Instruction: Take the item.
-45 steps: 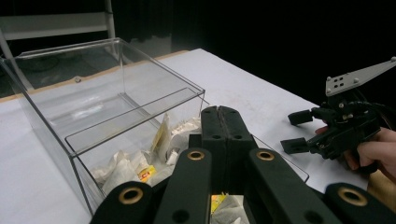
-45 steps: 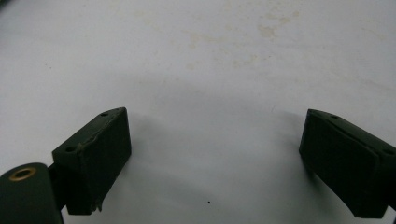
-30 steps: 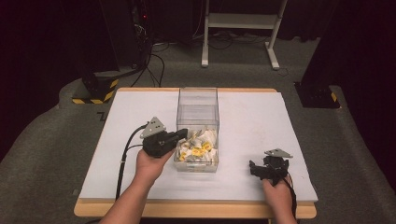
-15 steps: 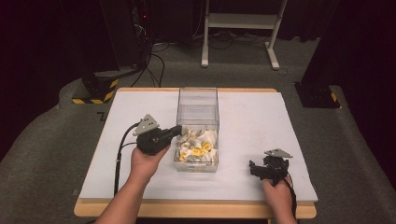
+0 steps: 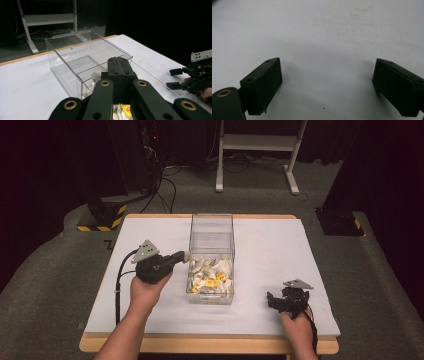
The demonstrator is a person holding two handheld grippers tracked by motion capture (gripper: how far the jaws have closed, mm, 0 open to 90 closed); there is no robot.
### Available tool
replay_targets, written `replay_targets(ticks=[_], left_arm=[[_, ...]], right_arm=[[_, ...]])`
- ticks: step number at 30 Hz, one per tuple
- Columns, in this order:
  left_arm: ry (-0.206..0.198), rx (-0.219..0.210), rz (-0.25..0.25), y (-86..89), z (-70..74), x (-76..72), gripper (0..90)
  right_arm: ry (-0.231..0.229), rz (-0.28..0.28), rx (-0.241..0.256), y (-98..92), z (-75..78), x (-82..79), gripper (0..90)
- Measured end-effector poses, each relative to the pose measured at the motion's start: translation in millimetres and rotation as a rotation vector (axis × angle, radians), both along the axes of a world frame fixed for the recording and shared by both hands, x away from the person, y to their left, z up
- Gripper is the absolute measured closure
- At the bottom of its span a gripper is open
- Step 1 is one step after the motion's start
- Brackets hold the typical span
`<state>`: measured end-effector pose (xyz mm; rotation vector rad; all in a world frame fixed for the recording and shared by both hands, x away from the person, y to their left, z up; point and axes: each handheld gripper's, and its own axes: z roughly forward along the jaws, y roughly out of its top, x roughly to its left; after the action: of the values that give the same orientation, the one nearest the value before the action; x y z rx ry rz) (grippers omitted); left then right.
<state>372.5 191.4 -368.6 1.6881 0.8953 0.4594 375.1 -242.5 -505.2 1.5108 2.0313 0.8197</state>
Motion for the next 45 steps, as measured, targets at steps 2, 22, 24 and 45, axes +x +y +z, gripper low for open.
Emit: replay_targets(ticks=[2, 22, 24, 45], left_arm=[[0.0, 0.001, 0.001, 0.9, 0.1, 0.0, 90.0], [-0.008, 0.006, 0.042, 19.2, 6.3, 0.9, 90.0], [-0.012, 0.009, 0.046, 21.6, 6.8, 0.7, 90.0], [-0.015, 0.014, 0.092, 44.1, 7.2, -1.3, 90.0]], right_arm=[[-0.001, 0.001, -0.001, -0.1, 0.0, 0.1, 9.0], [0.001, 0.0, 0.0, 0.1, 0.1, -0.1, 9.0], [-0.001, 0.001, -0.001, -0.1, 0.0, 0.0, 9.0], [0.001, 0.0, 0.0, 0.1, 0.0, -0.1, 9.0]])
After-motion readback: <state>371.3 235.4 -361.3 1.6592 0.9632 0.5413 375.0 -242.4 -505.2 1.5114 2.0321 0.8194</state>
